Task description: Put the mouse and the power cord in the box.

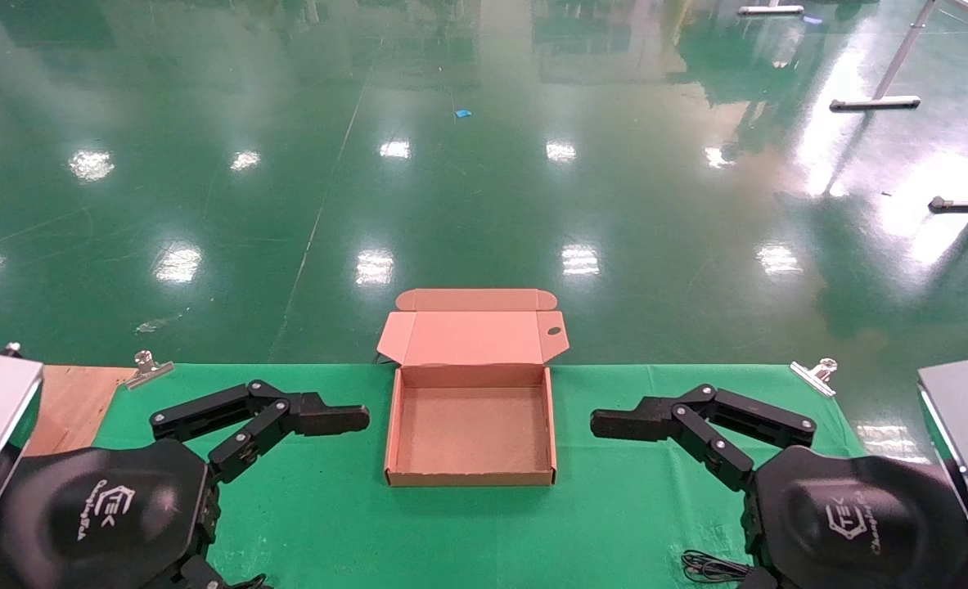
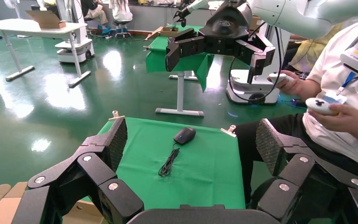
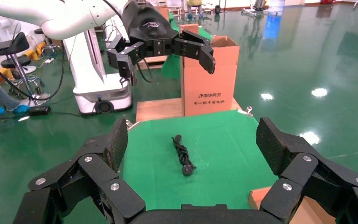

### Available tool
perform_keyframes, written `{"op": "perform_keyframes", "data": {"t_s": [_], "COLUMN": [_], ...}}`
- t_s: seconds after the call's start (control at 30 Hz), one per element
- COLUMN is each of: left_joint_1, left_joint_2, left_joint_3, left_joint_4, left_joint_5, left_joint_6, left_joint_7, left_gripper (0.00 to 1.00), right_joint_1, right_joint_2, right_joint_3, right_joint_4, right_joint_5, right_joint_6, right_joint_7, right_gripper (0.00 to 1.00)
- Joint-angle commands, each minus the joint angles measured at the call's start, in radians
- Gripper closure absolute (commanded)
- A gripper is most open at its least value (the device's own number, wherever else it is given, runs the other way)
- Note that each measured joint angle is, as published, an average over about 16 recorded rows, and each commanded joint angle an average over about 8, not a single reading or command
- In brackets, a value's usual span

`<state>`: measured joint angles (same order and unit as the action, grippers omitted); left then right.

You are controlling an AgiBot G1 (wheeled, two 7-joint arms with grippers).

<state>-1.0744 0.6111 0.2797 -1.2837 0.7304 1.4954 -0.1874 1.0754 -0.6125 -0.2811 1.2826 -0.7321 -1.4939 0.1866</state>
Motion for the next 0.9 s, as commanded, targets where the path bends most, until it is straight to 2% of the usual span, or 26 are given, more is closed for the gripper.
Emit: {"op": "perform_keyframes", "data": {"t_s": [0.03, 0.33, 0.5, 0.7, 0.9], "left_joint_1": [0.000, -0.001, -0.017, -0.064, -0.103], "left_joint_2": [0.000, -0.001, 0.001, 0.010, 0.032], "left_joint_3": [0.000, 0.002, 0.020, 0.086, 0.164], "left_joint_4": [0.000, -0.001, 0.001, 0.050, 0.187], "left_joint_5": [0.000, 0.003, 0.040, 0.185, 0.346], "left_joint_6": [0.000, 0.001, 0.024, 0.060, 0.068], "left_joint_7": [0.000, 0.001, 0.010, 0.065, 0.159], "left_gripper": [0.00, 0.00, 0.00, 0.00, 0.00], "right_joint_1": [0.000, 0.001, 0.012, 0.070, 0.133], "right_joint_2": [0.000, 0.001, 0.005, 0.014, -0.023], "right_joint_3": [0.000, -0.001, -0.018, -0.087, -0.178], "right_joint_4": [0.000, 0.002, 0.008, 0.033, 0.019], "right_joint_5": [0.000, -0.004, -0.055, -0.277, -0.526], "right_joint_6": [0.000, -0.002, -0.013, -0.016, -0.002], "right_joint_7": [0.000, -0.003, -0.023, -0.076, -0.123], "right_gripper": [0.00, 0.00, 0.00, 0.00, 0.00]}}
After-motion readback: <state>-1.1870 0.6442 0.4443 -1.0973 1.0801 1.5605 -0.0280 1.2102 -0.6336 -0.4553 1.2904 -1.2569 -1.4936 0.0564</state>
